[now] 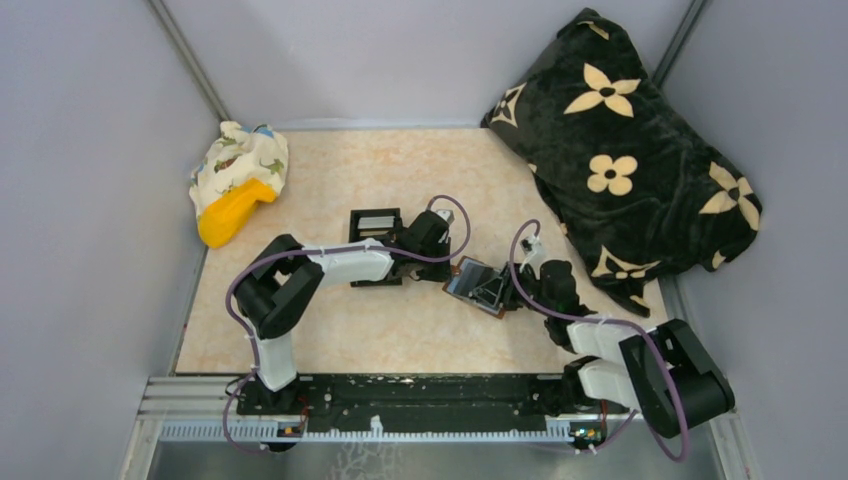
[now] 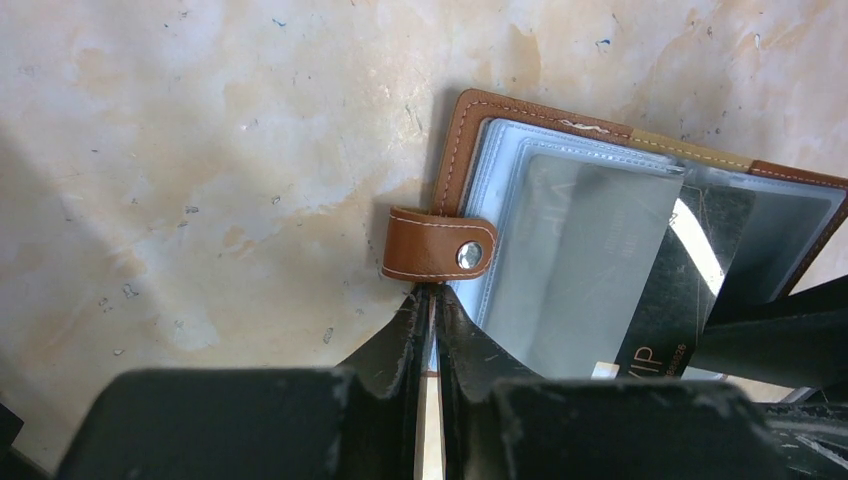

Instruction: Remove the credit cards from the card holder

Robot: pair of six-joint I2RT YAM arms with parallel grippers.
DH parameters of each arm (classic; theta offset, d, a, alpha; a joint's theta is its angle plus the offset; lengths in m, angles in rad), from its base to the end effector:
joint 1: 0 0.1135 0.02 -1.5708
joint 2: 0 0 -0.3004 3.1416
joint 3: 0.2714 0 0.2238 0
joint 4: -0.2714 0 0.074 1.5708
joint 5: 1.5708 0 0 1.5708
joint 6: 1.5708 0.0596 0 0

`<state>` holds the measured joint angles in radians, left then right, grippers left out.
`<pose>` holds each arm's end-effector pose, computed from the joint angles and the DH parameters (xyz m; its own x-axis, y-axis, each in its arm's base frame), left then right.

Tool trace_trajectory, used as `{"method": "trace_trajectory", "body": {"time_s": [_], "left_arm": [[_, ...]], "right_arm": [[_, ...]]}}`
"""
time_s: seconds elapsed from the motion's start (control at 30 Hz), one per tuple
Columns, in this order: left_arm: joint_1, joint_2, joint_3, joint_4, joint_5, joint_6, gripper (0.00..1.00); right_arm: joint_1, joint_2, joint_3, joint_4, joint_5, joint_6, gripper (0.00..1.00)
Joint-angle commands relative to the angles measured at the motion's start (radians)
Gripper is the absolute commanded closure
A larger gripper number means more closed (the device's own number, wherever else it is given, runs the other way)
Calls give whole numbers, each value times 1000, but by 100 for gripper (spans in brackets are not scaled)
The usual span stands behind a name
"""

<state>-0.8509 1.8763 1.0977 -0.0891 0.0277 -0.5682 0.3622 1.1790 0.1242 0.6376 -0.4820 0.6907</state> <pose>0.2574 -0.2961 0.1894 -0.8347 0.1360 -0.5336 0.3728 0.8528 -0.3657 0.1583 0.0895 0.1818 -0.7446 0.3215 -0.5850 -0.3061 0.6144 0.7272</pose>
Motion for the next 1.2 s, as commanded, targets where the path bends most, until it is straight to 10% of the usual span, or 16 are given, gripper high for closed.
{"method": "trace_trajectory", "body": {"time_s": [0.0, 0.17, 0.77, 0.97, 1.17], "left_arm": [[7, 55, -25, -74, -23, 10, 88], [9, 50, -27, -74, -27, 9, 88], [12, 48, 8, -83, -26, 8, 86], [12, 27, 16, -110, -61, 4, 41], [13, -57, -9, -80, -33, -2, 27]], "right_arm": [[-8, -29, -5, 13, 14, -27, 73], [-8, -10, -11, 25, 6, -19, 100], [-9, -541, 94, -698, 165, -79, 100], [-9, -672, 117, -788, 187, -78, 100], [-9, -722, 170, -794, 148, -113, 100]]}}
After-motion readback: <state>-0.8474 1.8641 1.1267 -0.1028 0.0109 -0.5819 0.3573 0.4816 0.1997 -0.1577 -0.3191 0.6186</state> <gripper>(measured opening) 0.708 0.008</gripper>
